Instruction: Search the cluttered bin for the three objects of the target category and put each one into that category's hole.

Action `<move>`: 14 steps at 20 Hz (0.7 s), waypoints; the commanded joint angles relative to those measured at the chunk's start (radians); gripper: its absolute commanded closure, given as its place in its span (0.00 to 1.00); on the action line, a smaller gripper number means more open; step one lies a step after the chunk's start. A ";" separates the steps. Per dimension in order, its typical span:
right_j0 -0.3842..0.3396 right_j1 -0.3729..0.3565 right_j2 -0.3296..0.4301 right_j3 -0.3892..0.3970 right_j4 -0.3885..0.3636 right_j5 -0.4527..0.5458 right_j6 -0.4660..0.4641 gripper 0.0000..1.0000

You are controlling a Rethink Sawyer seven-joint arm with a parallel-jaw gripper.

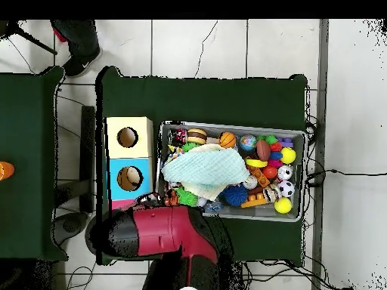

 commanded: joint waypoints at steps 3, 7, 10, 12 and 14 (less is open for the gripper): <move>0.077 0.087 -0.079 0.036 0.108 -0.029 0.312 1.00; 0.148 0.130 -0.107 0.024 0.171 -0.046 0.367 1.00; 0.202 0.173 -0.131 0.002 0.220 -0.058 0.398 1.00; 0.234 0.204 -0.142 -0.015 0.252 -0.066 0.416 1.00; 0.265 0.236 -0.155 -0.037 0.281 -0.064 0.430 1.00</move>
